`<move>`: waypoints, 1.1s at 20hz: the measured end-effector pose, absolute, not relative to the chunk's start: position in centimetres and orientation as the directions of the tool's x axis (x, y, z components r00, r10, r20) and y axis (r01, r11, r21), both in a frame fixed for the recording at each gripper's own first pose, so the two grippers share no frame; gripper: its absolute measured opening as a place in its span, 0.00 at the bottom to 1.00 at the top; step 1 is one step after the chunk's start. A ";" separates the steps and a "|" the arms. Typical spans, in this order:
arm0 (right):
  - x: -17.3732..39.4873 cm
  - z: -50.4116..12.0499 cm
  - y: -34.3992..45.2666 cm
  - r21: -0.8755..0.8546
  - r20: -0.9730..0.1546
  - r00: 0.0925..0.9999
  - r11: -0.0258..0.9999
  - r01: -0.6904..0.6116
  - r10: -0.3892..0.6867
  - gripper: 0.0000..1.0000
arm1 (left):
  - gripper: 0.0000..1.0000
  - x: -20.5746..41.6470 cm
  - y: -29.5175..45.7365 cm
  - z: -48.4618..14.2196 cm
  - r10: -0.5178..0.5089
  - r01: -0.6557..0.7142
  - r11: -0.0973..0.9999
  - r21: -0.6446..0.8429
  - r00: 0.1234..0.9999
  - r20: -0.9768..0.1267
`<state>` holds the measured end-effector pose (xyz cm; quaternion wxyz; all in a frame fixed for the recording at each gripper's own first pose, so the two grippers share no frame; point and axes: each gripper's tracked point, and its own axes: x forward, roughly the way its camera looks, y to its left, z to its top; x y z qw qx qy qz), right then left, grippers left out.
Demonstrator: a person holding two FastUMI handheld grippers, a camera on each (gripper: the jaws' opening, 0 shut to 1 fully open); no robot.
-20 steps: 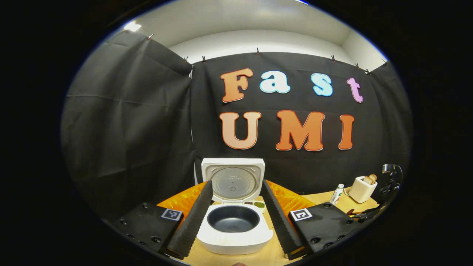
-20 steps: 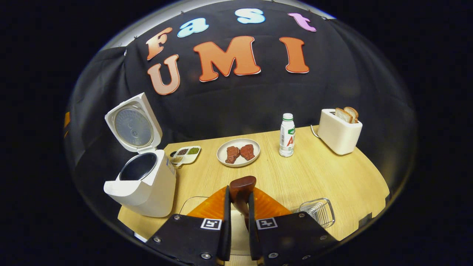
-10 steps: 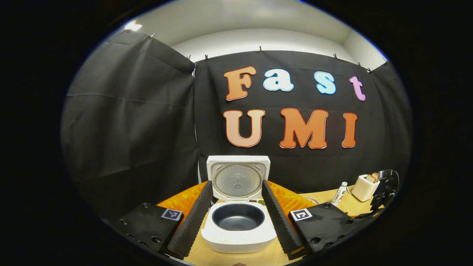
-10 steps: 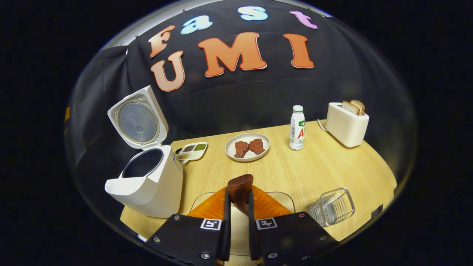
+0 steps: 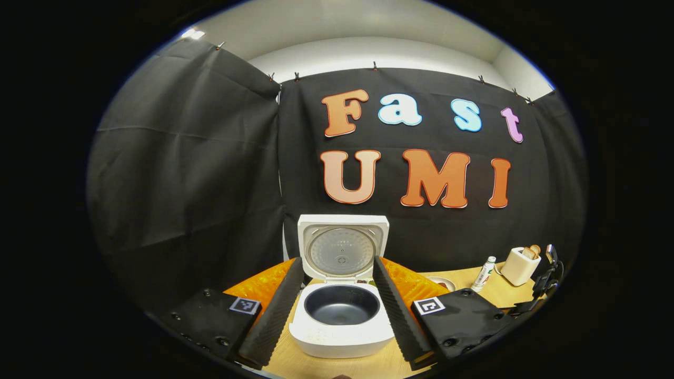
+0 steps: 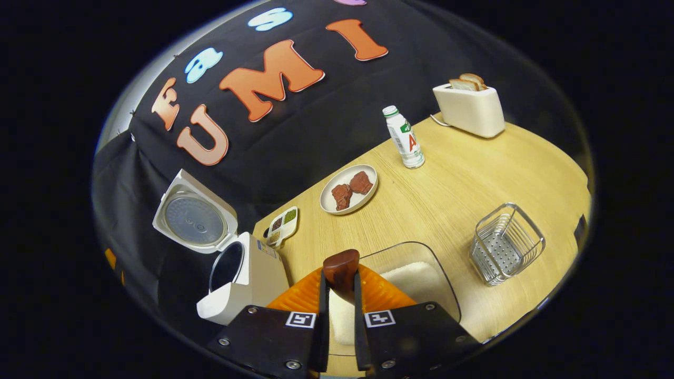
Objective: Close the left gripper, press the button to open the rice cooker; take a wooden spoon from the chopstick holder with the right hand, scoop a spoonful of rice and pour it into the rice cooker, then put the wooden spoon back into the chopstick holder.
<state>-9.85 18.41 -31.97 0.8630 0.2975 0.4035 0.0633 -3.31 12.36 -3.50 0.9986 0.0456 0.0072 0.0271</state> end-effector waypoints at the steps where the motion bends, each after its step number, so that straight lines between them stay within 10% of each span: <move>1: -9.8 -32.0 18.8 0.594 -0.657 0.659 0.790 0.152 0.367 0.24 | 0.90 -3.4 12.3 -3.5 0.053 -0.051 0.994 0.094 0.999 -0.014; 22: -7.0 -29.1 8.3 0.873 -0.486 0.776 0.188 0.449 0.402 0.19 | 0.91 -3.8 11.2 -3.7 0.021 -0.020 0.995 0.101 1.000 -0.014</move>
